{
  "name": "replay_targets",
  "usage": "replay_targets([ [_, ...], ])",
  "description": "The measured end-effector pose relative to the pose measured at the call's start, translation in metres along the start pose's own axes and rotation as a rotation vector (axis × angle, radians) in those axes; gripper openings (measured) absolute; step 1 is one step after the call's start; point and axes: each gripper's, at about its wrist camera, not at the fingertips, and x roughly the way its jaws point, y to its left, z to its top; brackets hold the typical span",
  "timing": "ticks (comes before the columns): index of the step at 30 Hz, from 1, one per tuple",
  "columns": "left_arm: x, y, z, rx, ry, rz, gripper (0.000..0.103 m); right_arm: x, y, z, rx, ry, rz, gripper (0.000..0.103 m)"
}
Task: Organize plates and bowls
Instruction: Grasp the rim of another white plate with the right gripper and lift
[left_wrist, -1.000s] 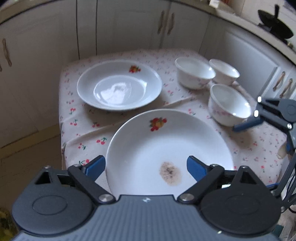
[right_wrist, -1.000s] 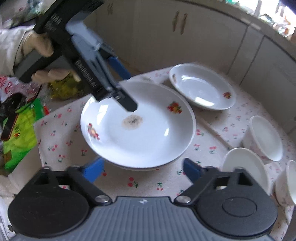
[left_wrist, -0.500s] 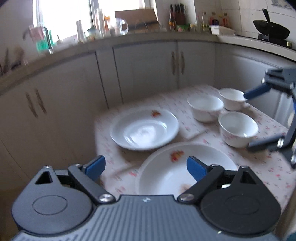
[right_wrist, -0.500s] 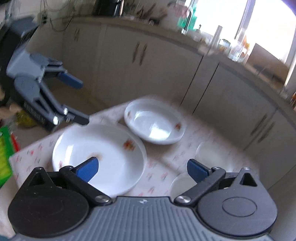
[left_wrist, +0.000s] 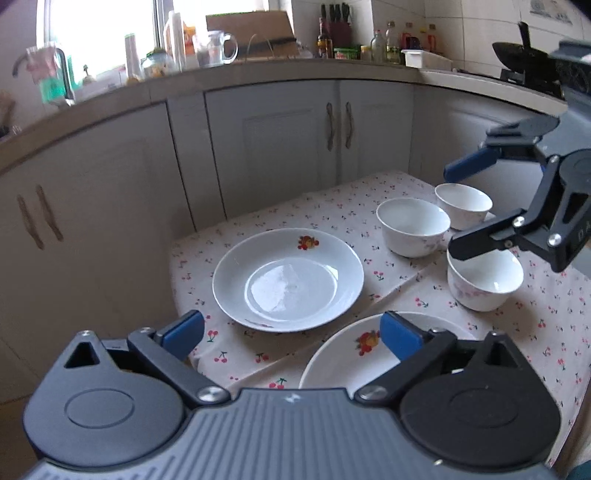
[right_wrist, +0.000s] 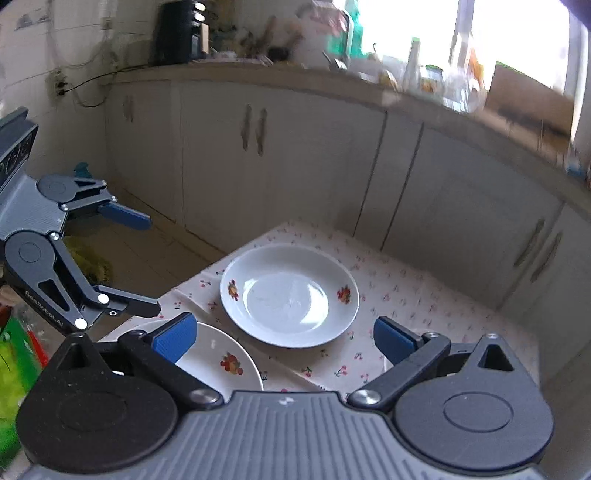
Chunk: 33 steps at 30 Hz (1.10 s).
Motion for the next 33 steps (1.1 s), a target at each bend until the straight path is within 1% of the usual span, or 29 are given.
replay_targets([
  [3,0.016,0.013,0.002,0.005,0.000,-0.009,0.101,0.021,-0.015,0.003,0.086,0.072,0.025,0.103],
  [4,0.021,0.016,0.002,0.011,-0.007,0.000,0.101,0.027,-0.020,0.004,0.101,0.081,0.035,0.103],
  [7,0.041,0.026,0.003,0.052,0.003,0.029,0.101,0.042,-0.027,0.010,0.098,0.090,0.006,0.103],
  [8,0.047,0.029,0.003,0.060,0.013,0.026,0.101,0.048,-0.030,0.012,0.099,0.093,0.004,0.103],
  [10,0.061,0.038,0.003,0.069,0.038,-0.005,0.101,0.061,-0.035,0.020,0.109,0.112,-0.009,0.103],
  [12,0.074,0.046,0.002,0.077,0.066,-0.050,0.101,0.078,-0.042,0.028,0.124,0.148,-0.001,0.103],
  [13,0.080,0.051,0.000,0.088,0.079,-0.091,0.101,0.086,-0.046,0.032,0.140,0.171,-0.002,0.103],
  [18,0.103,0.061,-0.004,0.164,0.138,-0.194,0.101,0.128,-0.064,0.045,0.185,0.255,0.002,0.103],
  [20,0.110,0.065,-0.005,0.178,0.157,-0.218,0.101,0.142,-0.067,0.047,0.192,0.295,-0.004,0.103],
  [22,0.122,0.069,-0.006,0.174,0.193,-0.239,0.101,0.155,-0.071,0.048,0.209,0.322,0.002,0.103],
  [26,0.135,0.071,-0.010,0.179,0.223,-0.267,0.100,0.180,-0.078,0.047,0.248,0.378,0.009,0.102],
  [29,0.143,0.072,-0.013,0.174,0.233,-0.296,0.100,0.198,-0.084,0.046,0.284,0.421,0.013,0.096],
  [33,0.149,0.074,-0.012,0.182,0.223,-0.304,0.099,0.215,-0.092,0.043,0.344,0.461,0.045,0.087],
])
